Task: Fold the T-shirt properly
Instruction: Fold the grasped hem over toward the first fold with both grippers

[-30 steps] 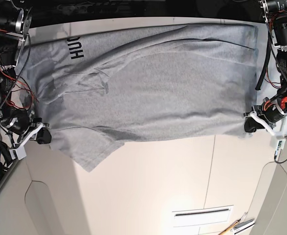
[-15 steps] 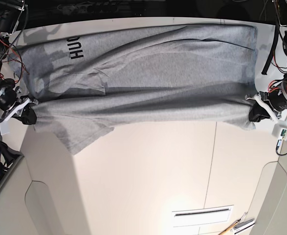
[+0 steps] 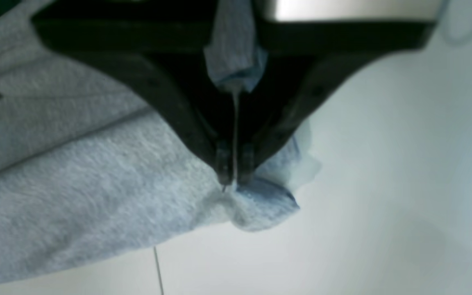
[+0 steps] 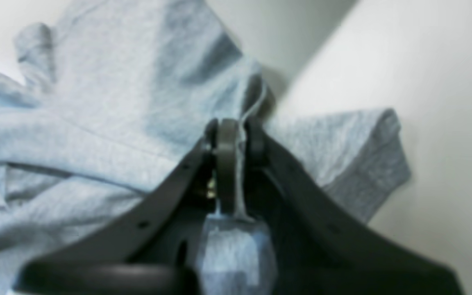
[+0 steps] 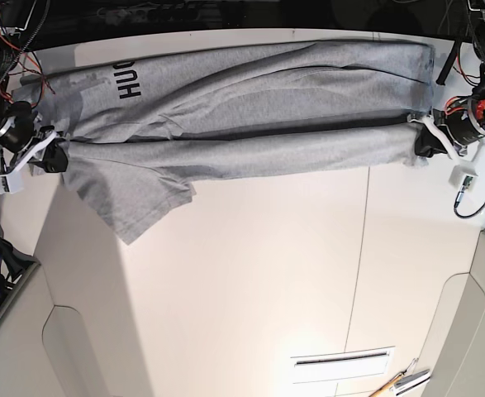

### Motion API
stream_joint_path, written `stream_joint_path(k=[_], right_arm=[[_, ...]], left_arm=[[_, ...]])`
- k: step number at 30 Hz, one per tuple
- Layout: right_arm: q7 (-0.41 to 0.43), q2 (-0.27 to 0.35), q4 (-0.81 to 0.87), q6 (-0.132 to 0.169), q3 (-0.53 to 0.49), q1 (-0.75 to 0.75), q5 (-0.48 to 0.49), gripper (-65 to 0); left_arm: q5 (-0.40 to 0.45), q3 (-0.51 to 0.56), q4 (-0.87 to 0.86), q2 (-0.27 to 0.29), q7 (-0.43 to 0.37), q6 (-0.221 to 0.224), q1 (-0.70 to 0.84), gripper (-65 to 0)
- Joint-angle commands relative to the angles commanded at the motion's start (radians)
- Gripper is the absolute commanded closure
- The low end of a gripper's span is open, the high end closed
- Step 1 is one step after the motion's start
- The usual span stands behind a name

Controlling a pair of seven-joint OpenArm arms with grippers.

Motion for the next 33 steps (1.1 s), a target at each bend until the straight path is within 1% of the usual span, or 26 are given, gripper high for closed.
stream_joint_path(k=[6,7,9,10,11,15,18,20,22,24,26,29,33], right_arm=[[0.005,0.0,-0.002,-0.008,0.0,-0.039,0.0,0.0],[0.005,0.0,-0.002,-0.008,0.0,-0.044,0.0,-2.5],[0.004,0.0,-0.002,-0.008,0.0,-0.047,0.001,-18.3],[0.005,0.0,-0.002,-0.008,0.0,-0.045,0.007,-23.5],[0.011,0.0,-0.001,-0.008,0.002,-0.04,0.015,-25.7],[0.066,0.0,-0.001,-0.008,0.039,-0.016,0.088,-25.7],[0.076,-0.003,-0.001,-0.008,0.05,0.042,0.086,-25.7],[0.076,-0.015,-0.001,-0.016,0.05,0.09,0.059,-25.7],[0.076,-0.032,-0.003,-0.016,0.048,0.131,0.012,-25.8],[0.08,-0.051,-0.014,-0.017,0.046,0.163,-0.031,-29.1],[0.09,-0.061,-0.055,-0.017,0.038,0.185,-0.037,-32.5],[0.15,-0.061,-0.162,-0.014,-0.002,0.216,-0.061,-33.0],[0.188,-0.061,-0.277,-0.014,-0.097,0.253,-0.108,-33.0]], left_arm=[[0.0,0.0,0.0,0.005,0.003,-0.003,0.018,0.0],[0.0,0.0,0.0,0.005,0.003,-0.003,0.018,0.0],[-0.001,0.0,0.0,0.005,0.0,-0.003,0.018,0.0],[-0.003,0.0,0.0,0.005,-0.002,-0.003,0.018,0.0],[-0.004,0.0,0.0,0.005,-0.002,-0.003,0.018,0.0],[-0.004,0.0,0.0,0.005,-0.002,-0.003,0.018,0.0],[-0.003,0.0,0.0,0.005,-0.002,-0.003,0.019,0.0],[-0.003,0.0,0.0,0.005,-0.001,-0.003,0.018,0.0],[-0.003,0.0,0.0,0.005,-0.001,-0.003,0.019,0.0],[-0.004,0.0,0.0,0.005,-0.001,-0.003,0.019,0.0],[-0.004,0.0,0.0,0.005,-0.001,-0.003,0.018,0.0],[-0.004,0.0,0.0,0.005,-0.001,-0.003,0.018,0.0],[-0.004,0.0,0.0,0.005,0.0,-0.003,0.019,0.0]])
